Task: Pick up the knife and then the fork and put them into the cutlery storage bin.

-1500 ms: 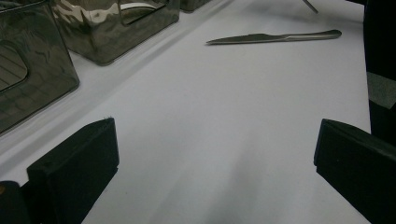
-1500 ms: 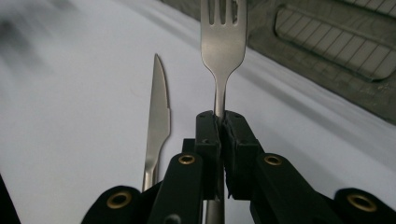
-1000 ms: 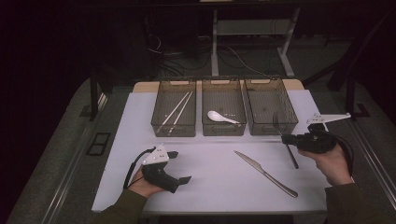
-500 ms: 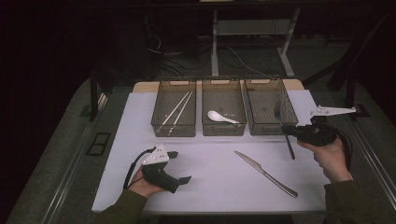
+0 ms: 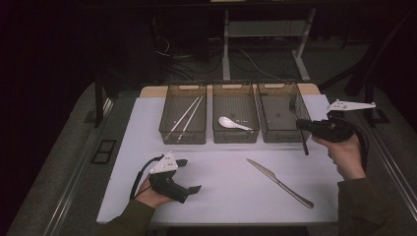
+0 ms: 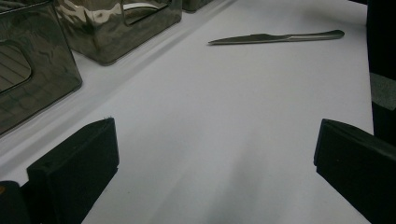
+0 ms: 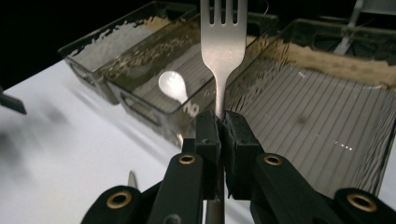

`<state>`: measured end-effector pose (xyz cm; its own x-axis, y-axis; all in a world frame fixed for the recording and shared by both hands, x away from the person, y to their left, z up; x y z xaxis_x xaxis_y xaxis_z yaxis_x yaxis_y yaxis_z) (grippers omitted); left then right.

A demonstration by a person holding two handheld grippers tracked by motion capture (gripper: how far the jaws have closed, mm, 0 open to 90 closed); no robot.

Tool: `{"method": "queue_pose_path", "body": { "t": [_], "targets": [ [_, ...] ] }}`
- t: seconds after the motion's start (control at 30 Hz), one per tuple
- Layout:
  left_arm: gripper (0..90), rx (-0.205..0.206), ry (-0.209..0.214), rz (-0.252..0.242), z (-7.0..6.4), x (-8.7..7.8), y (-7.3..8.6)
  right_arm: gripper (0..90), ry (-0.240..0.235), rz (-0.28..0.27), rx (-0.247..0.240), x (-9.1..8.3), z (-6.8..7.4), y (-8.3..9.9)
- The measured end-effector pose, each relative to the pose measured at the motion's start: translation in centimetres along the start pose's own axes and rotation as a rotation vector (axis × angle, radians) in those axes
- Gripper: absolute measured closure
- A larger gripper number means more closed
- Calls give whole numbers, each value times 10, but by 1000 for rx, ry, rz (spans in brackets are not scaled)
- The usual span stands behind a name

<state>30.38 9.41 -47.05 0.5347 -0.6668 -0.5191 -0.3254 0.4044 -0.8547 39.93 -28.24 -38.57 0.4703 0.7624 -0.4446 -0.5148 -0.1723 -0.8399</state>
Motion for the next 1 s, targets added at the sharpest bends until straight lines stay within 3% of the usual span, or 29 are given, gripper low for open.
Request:
{"method": "queue_pose_path", "body": {
  "t": [0.3, 0.67, 1.0],
  "targets": [
    [0, -1, 3, 1, 0, 0, 0, 850, 29, -18, -12, 10, -13, -24],
    [0, -2, 6, 3, 0, 1, 1, 850, 89, -29, -20, 19, -40, -56],
    [0, -3, 9, 3, 1, 0, 1, 850, 141, -22, -4, 32, -71, -62]
  ]
}}
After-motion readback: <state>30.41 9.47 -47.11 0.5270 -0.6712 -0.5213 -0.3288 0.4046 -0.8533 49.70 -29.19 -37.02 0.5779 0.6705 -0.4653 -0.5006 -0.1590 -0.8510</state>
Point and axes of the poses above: each handheld gripper's, and its own axes: x roughly forward along the jaws, y roughly out of its underside, z roughly to its left, the point moved 8 cm from there along x, roughly forward along the jaws, and after that the axes turned 12 degrees about -y, right-handed, at the moved point
